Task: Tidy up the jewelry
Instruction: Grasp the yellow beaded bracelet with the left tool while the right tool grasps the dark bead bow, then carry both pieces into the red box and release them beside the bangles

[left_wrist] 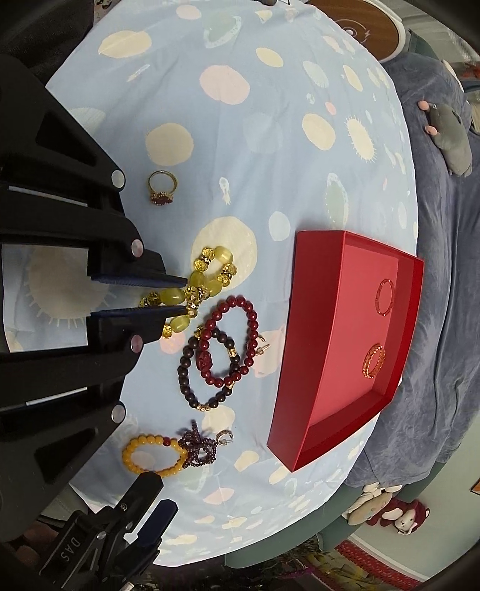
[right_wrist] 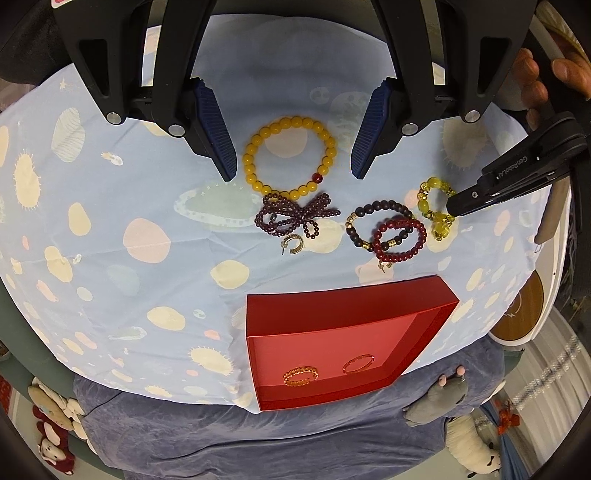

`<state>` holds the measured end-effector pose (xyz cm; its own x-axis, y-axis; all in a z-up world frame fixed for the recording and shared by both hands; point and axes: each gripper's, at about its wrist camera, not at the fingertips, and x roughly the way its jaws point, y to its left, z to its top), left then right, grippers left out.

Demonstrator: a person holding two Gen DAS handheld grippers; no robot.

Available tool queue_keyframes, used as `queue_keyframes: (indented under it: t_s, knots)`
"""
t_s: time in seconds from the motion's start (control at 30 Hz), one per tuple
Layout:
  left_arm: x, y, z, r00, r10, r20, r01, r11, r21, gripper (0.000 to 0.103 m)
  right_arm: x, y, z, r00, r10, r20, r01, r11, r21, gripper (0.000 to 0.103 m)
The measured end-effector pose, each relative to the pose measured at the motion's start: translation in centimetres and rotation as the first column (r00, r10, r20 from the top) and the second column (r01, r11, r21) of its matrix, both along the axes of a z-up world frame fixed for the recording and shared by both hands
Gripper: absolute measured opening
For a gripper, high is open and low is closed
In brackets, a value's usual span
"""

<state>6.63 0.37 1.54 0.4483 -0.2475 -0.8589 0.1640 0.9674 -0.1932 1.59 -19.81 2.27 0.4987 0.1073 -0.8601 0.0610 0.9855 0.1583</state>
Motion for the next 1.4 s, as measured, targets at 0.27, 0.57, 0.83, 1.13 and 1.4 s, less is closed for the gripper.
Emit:
queue_keyframes:
  t_s: [0.27, 0.57, 0.83, 1.13, 1.4]
  knots:
    - [0.2, 0.2, 0.3, 1.0, -0.001, -0.003, 0.001, 1.0, -0.004, 0.009, 1.9, 0.3, -0.6, 1.0, 0.003, -0.007, -0.003, 1.0, 0.01, 0.054]
    - [0.9, -0.5, -0.1, 1.0, -0.011, -0.021, 0.011, 1.0, -0.011, 0.009, 3.5, 1.2, -1.9, 0.999, 0.029, -0.039, -0.028, 0.999, 0.014, 0.026]
    - [1.0, -0.4, 0.4, 1.0, -0.008, -0.023, 0.008, 1.0, -0.029, 0.009, 3.5, 0.5, -1.5, 0.999, 0.024, -0.023, -0.024, 0.999, 0.023, 0.003]
    - [1.3, -0.4, 4.0, 1.0, -0.027, 0.007, 0.027, 0.997, -0.069, 0.009, 3.1, -0.3, 1.8, 0.999, 0.025, 0.039, -0.028, 0.998, 0.061, 0.003]
    - [2.9, -0.6, 9.1, 0.995, -0.071, 0.065, 0.076, 0.993, -0.088, 0.009, 4.5, -0.9, 6.6, 0.991, 0.048, 0.123, -0.055, 0.997, 0.057, 0.0]
